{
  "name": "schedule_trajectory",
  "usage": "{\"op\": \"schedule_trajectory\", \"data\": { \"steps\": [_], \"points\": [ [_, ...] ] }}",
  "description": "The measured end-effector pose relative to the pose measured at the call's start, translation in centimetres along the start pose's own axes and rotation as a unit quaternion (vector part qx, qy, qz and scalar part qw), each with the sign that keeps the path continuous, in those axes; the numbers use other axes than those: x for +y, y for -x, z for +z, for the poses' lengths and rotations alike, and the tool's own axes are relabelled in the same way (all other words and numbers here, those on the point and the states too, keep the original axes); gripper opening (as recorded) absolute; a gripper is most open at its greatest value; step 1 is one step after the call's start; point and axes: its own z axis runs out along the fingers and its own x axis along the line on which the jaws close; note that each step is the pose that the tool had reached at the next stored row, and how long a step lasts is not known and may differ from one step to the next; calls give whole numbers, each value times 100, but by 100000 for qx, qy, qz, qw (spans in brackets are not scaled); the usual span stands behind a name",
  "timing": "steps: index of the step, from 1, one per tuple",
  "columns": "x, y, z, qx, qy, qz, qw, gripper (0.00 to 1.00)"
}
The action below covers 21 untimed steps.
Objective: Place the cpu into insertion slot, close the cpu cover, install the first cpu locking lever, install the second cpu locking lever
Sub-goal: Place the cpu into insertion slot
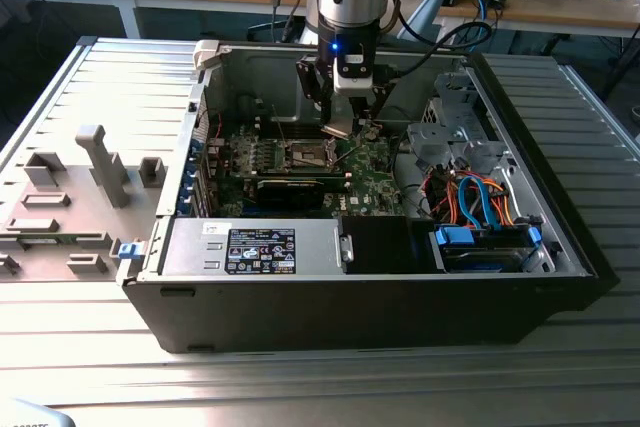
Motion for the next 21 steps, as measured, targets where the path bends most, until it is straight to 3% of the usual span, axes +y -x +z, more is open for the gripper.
{"op": "schedule_trajectory", "data": {
  "steps": [21],
  "points": [
    [0, 0, 6, -22, -39, 804, 99997, 54]
  ]
}}
